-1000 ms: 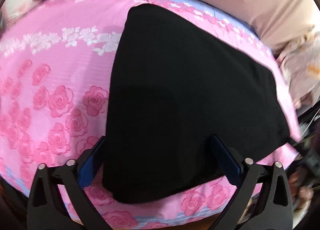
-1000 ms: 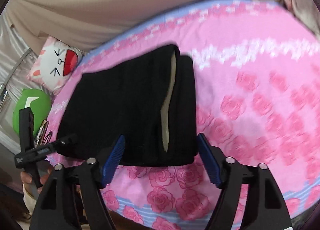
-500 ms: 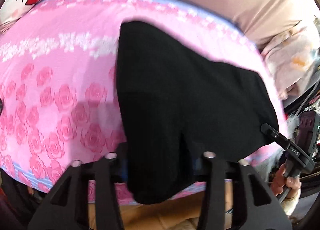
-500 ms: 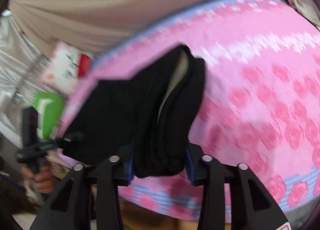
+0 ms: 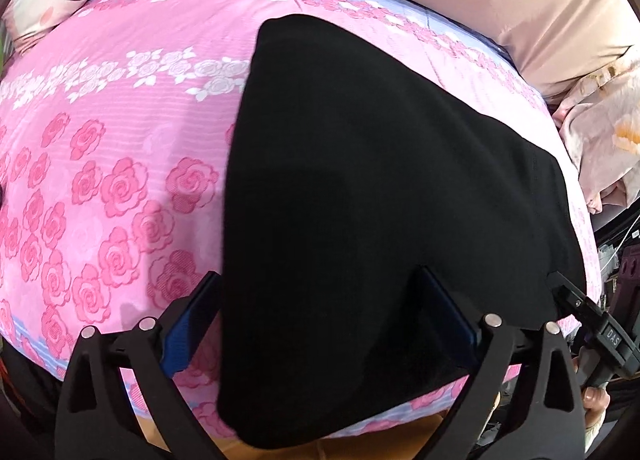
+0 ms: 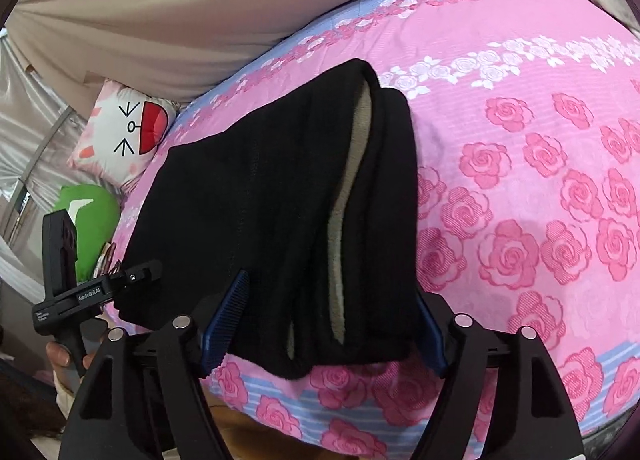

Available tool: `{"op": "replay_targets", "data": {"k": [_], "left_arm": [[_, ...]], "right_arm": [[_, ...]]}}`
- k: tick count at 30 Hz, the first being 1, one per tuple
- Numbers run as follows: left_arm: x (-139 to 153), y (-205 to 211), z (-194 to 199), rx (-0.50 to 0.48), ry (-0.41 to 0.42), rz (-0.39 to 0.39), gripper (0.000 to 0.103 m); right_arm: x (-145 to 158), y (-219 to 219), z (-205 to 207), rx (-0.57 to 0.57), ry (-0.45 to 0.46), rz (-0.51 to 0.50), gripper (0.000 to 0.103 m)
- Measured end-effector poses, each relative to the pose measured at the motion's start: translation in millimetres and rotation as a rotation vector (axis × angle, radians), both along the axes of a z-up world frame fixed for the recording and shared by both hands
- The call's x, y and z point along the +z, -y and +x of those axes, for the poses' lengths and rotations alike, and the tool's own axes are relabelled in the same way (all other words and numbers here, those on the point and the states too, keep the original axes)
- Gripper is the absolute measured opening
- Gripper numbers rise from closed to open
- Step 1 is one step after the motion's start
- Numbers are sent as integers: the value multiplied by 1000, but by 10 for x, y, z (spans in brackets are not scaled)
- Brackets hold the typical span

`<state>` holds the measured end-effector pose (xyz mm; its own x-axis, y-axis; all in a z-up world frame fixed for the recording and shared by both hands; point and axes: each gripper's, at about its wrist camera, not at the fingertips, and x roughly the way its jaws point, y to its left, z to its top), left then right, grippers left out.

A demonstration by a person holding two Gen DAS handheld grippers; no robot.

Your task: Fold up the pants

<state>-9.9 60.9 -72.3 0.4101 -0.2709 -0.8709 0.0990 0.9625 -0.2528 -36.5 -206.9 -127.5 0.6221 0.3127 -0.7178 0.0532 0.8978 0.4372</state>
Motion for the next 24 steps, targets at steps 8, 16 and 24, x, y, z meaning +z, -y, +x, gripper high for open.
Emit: {"op": "replay_targets", "data": {"k": [8,16,24], "left_arm": [[-22,156,93,-19,8,11,98],[-28,283,199,-27,17,24,98],[-38,345,270,-24,26,24,98]], "right_arm": [[-8,-42,104,14,15,-14,81],[-12,-120,207,43,32,-44,88],[-10,-216,267,62,43,-71,97]]}}
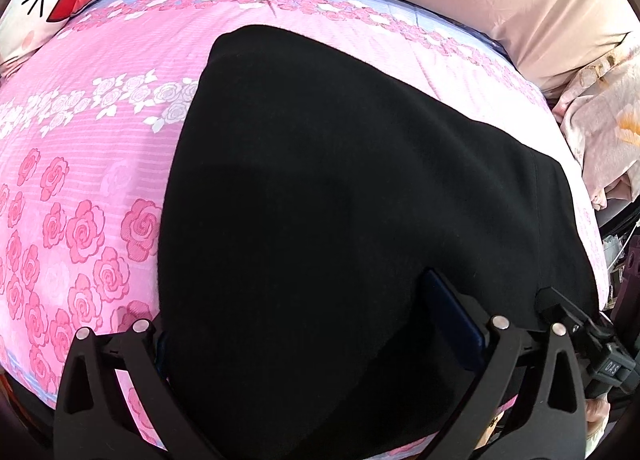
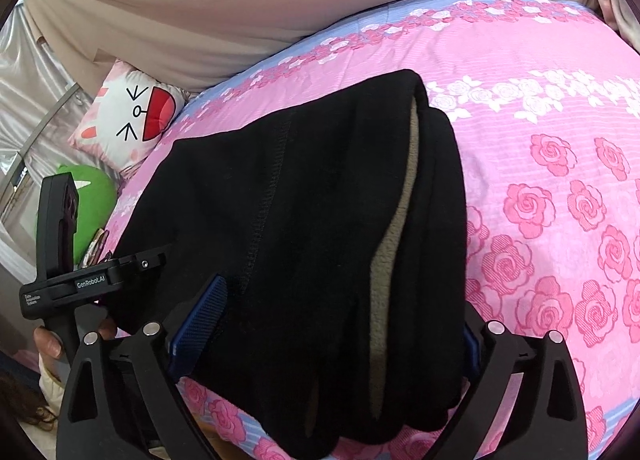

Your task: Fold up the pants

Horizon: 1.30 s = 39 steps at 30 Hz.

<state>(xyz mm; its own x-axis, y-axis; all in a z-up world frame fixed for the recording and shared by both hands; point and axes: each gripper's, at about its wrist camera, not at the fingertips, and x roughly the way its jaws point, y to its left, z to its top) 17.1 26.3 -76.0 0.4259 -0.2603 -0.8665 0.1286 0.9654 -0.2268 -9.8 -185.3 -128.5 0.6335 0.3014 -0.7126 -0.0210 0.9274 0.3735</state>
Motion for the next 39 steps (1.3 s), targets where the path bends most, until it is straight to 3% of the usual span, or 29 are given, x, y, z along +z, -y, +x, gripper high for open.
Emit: {"op": "replay_targets", "data": {"k": [3,7,8,10,11,13,22,27,32,39], "left_arm": [[3,15,8,3,3,0,98],[19,6,8,0,-4,-9,97],[37,7,-5,-4,2,-8,94],[117,10,-59,-14,29,9,75],[159,-18,-94,-11,42,14,68],[241,-69,-138,2,56,9,37],[497,-379,-418,-48,20,-183,31],[812,-395,-703,-110,65,-200,31],[1343,-304,-871,-164,204,-196,30],[2368,-151,-920,-222,558,-141,31]], "right_arm": [[0,8,3,-6,8,-1,93],[10,93,-29,-18,7,59,54],[27,130,-49,-27,14,74,45],[71,163,-86,-33,28,89,40],[82,165,-99,-37,32,93,39],[103,144,-120,-39,39,85,38],[336,104,-416,-8,66,115,36],[545,14,-710,28,97,103,36],[1066,-92,-984,59,231,59,36],[1988,-131,-1023,65,507,-39,36]]}}
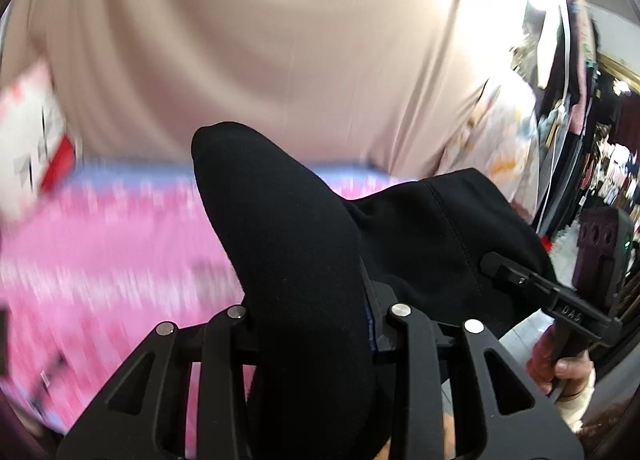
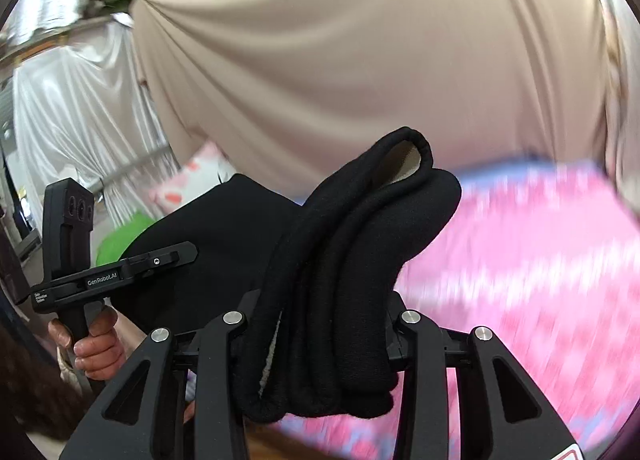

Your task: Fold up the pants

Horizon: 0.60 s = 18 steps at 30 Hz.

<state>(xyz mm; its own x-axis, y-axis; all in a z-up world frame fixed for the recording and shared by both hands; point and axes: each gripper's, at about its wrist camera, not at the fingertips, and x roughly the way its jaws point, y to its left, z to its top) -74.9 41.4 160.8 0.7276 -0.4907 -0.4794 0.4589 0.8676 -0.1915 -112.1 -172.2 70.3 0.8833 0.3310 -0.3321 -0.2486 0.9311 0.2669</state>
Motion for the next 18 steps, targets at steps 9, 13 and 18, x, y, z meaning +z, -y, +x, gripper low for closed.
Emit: {"op": "replay_targets", "data": {"k": [9,13,18], "left_arm": [[699,307,748,112,300,30,33],[645,418,1305,154,313,47,33],[221,548,2235,199,263,86,33]], "right_arm": [[810,71,819,-48,234,-62,36],[847,232,1454,-49,221,-30,37],[478,500,2471,-60,143,53,37]]}}
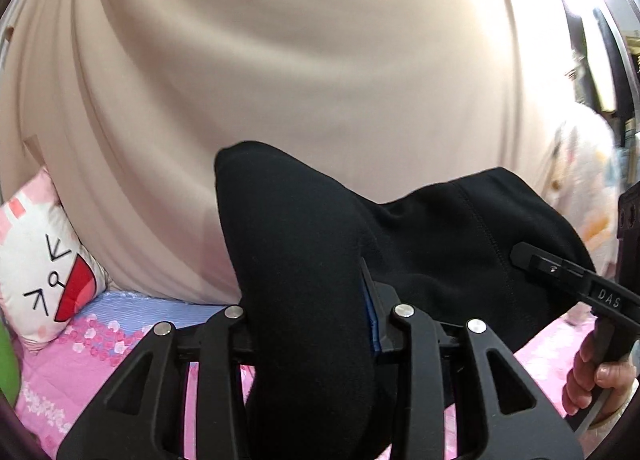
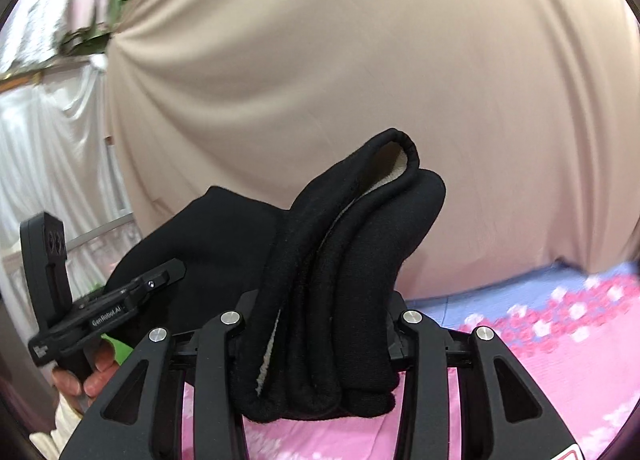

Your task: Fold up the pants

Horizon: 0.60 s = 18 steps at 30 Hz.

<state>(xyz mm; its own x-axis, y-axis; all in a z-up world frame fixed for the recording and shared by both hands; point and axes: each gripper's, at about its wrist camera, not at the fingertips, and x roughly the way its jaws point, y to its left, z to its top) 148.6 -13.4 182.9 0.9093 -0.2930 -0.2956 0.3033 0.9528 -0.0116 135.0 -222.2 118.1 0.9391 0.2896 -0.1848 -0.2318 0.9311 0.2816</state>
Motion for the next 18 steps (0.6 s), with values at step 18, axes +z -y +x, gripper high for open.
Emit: {"op": "replay_targets", "data": {"k": [18], "left_arm": [[-2231,-326,1620,201,-398,50,73]], "right_arm": [[-2048,692,1674,-144,-524,74,58]]}}
